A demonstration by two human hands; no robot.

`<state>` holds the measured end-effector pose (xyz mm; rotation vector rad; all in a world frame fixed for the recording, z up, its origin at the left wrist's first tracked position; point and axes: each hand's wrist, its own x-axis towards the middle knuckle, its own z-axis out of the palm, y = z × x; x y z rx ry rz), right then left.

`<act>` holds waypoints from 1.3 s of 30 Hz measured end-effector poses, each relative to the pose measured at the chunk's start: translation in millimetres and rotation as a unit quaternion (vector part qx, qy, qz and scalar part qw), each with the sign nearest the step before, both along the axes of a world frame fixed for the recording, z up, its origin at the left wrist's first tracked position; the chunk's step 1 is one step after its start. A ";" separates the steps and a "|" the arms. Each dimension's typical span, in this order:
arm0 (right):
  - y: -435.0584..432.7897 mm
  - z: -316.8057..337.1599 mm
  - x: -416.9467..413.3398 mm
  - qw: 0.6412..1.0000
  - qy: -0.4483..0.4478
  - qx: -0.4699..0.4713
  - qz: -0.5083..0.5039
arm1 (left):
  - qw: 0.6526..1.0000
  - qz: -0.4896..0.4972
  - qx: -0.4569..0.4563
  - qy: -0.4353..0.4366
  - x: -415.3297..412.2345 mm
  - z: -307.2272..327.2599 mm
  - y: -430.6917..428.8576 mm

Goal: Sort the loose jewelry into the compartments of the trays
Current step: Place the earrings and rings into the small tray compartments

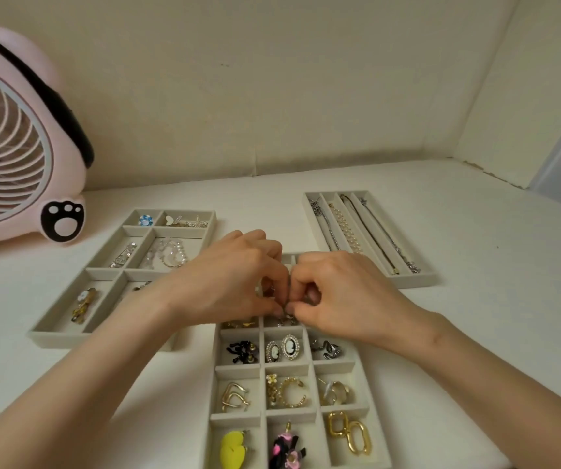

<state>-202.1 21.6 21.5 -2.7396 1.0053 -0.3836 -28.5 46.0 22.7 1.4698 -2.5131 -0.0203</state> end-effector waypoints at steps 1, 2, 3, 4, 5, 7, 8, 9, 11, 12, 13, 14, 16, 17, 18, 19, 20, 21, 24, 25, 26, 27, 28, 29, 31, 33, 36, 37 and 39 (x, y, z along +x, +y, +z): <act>-0.1 -1.2 0.2 1.000 -0.006 0.003 -0.003 | 1.000 -0.002 -0.003 -0.002 -0.8 0.2 0.3; -0.1 -2.2 0.0 1.000 -0.012 0.007 -0.006 | 1.000 -0.003 -0.004 -0.004 -1.5 0.3 0.7; -0.5 -3.1 -0.2 1.000 -0.017 0.011 -0.008 | 1.000 -0.004 -0.003 -0.008 -2.4 0.3 0.9; -0.8 -4.0 -0.5 1.000 -0.021 0.015 -0.011 | 1.000 -0.003 -0.002 -0.014 -3.0 -0.2 1.1; -1.2 -4.5 -0.8 0.999 -0.023 0.018 -0.012 | 1.000 -0.002 -0.001 -0.020 -3.6 -0.5 1.1; -1.8 -5.1 -0.9 0.999 -0.030 0.023 -0.013 | 1.000 -0.004 -0.004 -0.022 -3.5 -0.8 1.2; -2.1 -5.3 -0.8 0.999 -0.032 0.025 -0.013 | 1.000 -0.003 -0.004 -0.020 -3.1 -0.7 1.2; -2.4 -5.4 -0.7 0.999 -0.034 0.026 -0.013 | 1.000 0.000 -0.001 -0.022 -2.8 -0.7 1.5; -3.3 -6.2 -0.8 0.999 -0.042 0.031 -0.014 | 1.000 0.006 0.006 -0.026 -2.0 -1.0 1.8; -3.6 -6.7 -1.1 0.998 -0.048 0.035 -0.015 | 1.000 0.009 0.009 -0.026 -2.1 -0.7 2.0; -3.9 -7.3 -1.4 0.998 -0.056 0.040 -0.016 | 0.999 0.012 0.010 -0.028 -2.3 -0.2 2.4; -4.2 -7.8 -1.9 0.997 -0.065 0.046 -0.017 | 0.999 0.016 0.013 -0.031 -2.8 0.2 2.8; -5.5 -8.8 -3.2 0.994 -0.091 0.061 -0.021 | 0.999 0.021 0.012 -0.033 -3.4 0.4 3.0; -6.3 -9.0 -4.1 0.992 -0.106 0.071 -0.023 | 0.999 0.022 0.011 -0.032 -3.7 0.2 3.1; -7.1 -8.8 -5.1 0.989 -0.120 0.083 -0.026 | 0.999 0.023 0.008 -0.034 -4.3 0.1 3.5; -7.8 -8.5 -6.3 0.986 -0.133 0.097 -0.030 | 0.999 0.023 0.005 -0.035 -4.9 0.0 3.8; -8.1 -7.9 -7.6 0.982 -0.146 0.112 -0.033 | 0.999 0.025 0.003 -0.036 -5.4 -0.1 4.0; -8.1 -7.0 -9.1 0.978 -0.160 0.128 -0.035 | 0.999 0.026 0.001 -0.037 -5.9 -0.3 4.3; -8.3 -3.9 -13.3 0.962 -0.209 0.171 -0.034 | 0.998 0.030 -0.008 -0.045 -7.4 -1.8 5.2; -9.1 -3.2 -14.6 0.959 -0.220 0.179 -0.032 | 0.998 0.030 -0.013 -0.045 -7.4 -2.3 5.3; -9.9 -2.9 -16.1 0.957 -0.226 0.181 -0.031 | 0.998 0.030 -0.017 -0.044 -7.4 -2.0 5.6; -11.1 -3.0 -17.4 0.956 -0.230 0.180 -0.031 | 0.998 0.029 -0.018 -0.043 -7.0 -1.3 5.8; -12.4 -3.4 -18.9 0.955 -0.235 0.178 -0.031 | 0.999 0.028 -0.017 -0.037 -6.4 0.1 6.0; -14.1 -3.9 -20.6 0.954 -0.241 0.177 -0.032 | 0.999 0.025 -0.015 -0.026 -5.0 1.7 5.9; -17.2 -4.9 -24.6 0.949 -0.256 0.179 -0.033 | 1.000 0.013 -0.008 0.001 -2.1 5.2 5.6; -19.6 -5.3 -28.0 0.945 -0.268 0.186 -0.033 | 1.000 -0.001 0.008 0.012 -0.9 6.4 5.4; -22.1 -4.2 -31.3 0.937 -0.285 0.200 -0.033 | 1.000 -0.002 0.028 -0.008 -4.9 3.4 5.2; -22.9 -4.2 -31.8 0.935 -0.289 0.203 -0.034 | 1.000 0.002 0.026 -0.016 -6.6 1.9 4.8; -23.8 -4.4 -32.6 0.934 -0.291 0.203 -0.035 | 0.999 0.007 0.017 -0.032 -8.7 -0.4 4.4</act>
